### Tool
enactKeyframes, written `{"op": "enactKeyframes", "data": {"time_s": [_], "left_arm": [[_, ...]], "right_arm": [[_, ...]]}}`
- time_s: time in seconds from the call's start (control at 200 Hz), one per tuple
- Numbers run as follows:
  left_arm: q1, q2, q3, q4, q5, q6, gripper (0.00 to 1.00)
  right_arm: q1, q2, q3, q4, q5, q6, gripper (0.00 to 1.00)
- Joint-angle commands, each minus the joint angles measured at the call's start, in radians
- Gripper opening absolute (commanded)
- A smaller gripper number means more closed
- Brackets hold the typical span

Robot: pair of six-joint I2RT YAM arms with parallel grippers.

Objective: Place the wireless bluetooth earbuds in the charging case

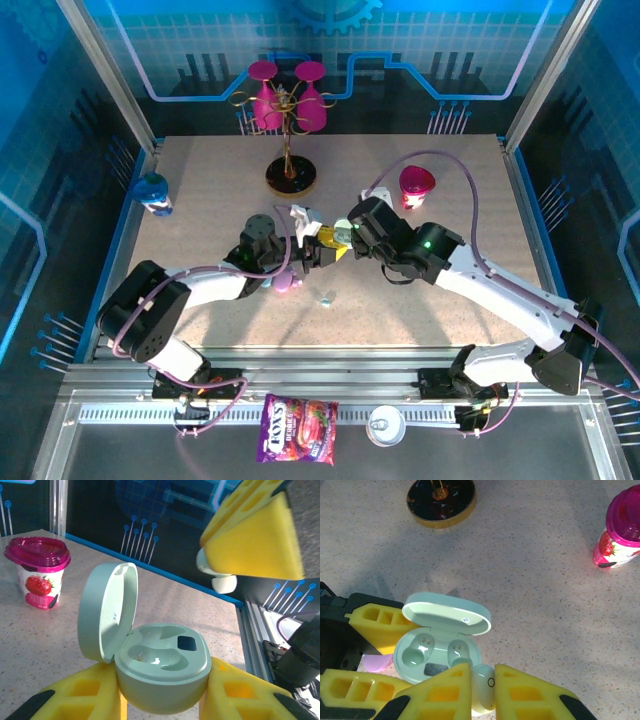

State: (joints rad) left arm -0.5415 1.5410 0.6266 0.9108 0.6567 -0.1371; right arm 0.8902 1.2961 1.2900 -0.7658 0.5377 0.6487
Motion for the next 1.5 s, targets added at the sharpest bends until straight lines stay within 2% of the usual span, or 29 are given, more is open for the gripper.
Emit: {"op": "enactKeyframes", "data": {"time_s": [0.0, 0.205, 0.35, 0.63, 0.755, 0.976, 1.496], "left_arm": [[-0.006, -0.037, 0.027, -0.007, 0.056, -0.035, 0.28], [-0.006, -0.027, 0.030, 0.022, 0.070, -0.054, 0.28], [-0.006, -0.011, 0.008, 0.081, 0.031, -0.035, 0.28], [-0.005, 0.021, 0.012, 0.096, 0.006, -0.023, 0.28], [-0.005, 0.026, 0.014, 0.088, -0.001, -0.013, 0.28], [-0.006, 0.031, 0.015, 0.088, -0.007, -0.005, 0.28], [-0.006, 0.043, 0.002, 0.145, -0.008, -0.022, 0.27]], "right_arm": [[0.009, 0.001, -0.008, 0.030, -0.015, -0.017, 0.13], [0.009, 0.018, 0.006, 0.016, -0.006, 0.007, 0.11], [0.013, 0.022, 0.023, 0.013, 0.003, 0.046, 0.11], [0.077, 0.171, 0.210, -0.269, 0.269, 0.320, 0.07], [0.085, 0.262, 0.308, -0.386, 0.284, 0.418, 0.06], [0.120, 0.367, 0.430, -0.471, 0.298, 0.443, 0.05], [0.139, 0.361, 0.406, -0.357, 0.218, 0.409, 0.05]]}}
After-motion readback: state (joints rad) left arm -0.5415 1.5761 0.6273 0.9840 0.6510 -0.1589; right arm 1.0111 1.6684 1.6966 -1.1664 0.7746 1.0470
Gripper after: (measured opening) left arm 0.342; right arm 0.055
